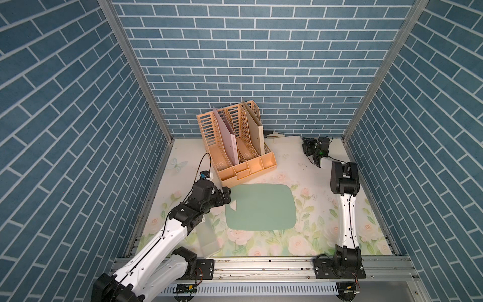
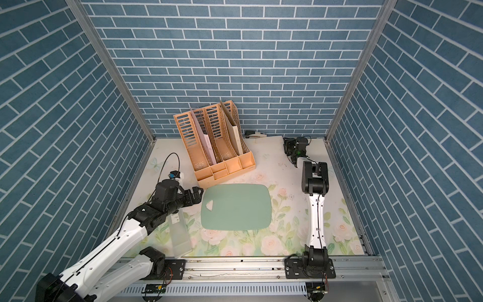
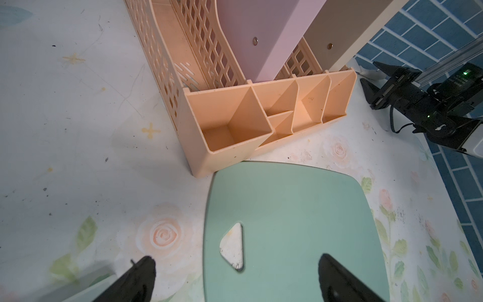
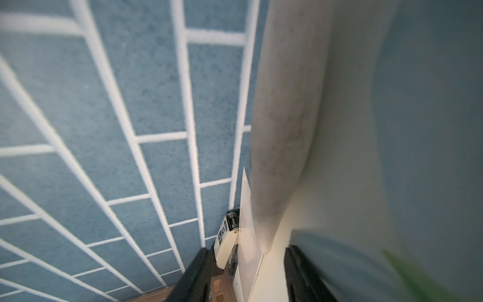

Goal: Align the knife with the edge of the cutting board
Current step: Move the knife to the center of the board.

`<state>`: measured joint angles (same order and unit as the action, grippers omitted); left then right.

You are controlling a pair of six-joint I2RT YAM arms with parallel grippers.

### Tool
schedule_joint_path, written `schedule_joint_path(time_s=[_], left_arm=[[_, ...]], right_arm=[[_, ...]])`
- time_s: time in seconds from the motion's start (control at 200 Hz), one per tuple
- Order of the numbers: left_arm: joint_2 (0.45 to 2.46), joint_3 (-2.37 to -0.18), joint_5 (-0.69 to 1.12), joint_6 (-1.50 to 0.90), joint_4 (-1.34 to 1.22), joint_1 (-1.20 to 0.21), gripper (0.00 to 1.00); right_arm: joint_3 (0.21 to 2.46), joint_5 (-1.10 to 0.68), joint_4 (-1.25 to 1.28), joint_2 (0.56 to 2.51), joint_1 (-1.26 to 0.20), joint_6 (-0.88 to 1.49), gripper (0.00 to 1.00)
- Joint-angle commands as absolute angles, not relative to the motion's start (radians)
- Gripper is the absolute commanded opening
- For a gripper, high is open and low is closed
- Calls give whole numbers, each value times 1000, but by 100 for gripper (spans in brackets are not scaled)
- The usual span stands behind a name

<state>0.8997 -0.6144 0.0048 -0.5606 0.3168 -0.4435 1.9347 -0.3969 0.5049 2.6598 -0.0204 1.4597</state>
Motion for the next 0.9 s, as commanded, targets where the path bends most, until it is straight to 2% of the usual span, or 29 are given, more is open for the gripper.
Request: schedule_joint_path(time_s=[0.0,0.89], left_arm=[[908,-604,8,-546,310,-439,100],[922,-607,9,-544,308,-440,100]], right_arm=[[1972,-423,297,2756,-29,1461,49],[2245,-425,168,2936,-101,1466,41]])
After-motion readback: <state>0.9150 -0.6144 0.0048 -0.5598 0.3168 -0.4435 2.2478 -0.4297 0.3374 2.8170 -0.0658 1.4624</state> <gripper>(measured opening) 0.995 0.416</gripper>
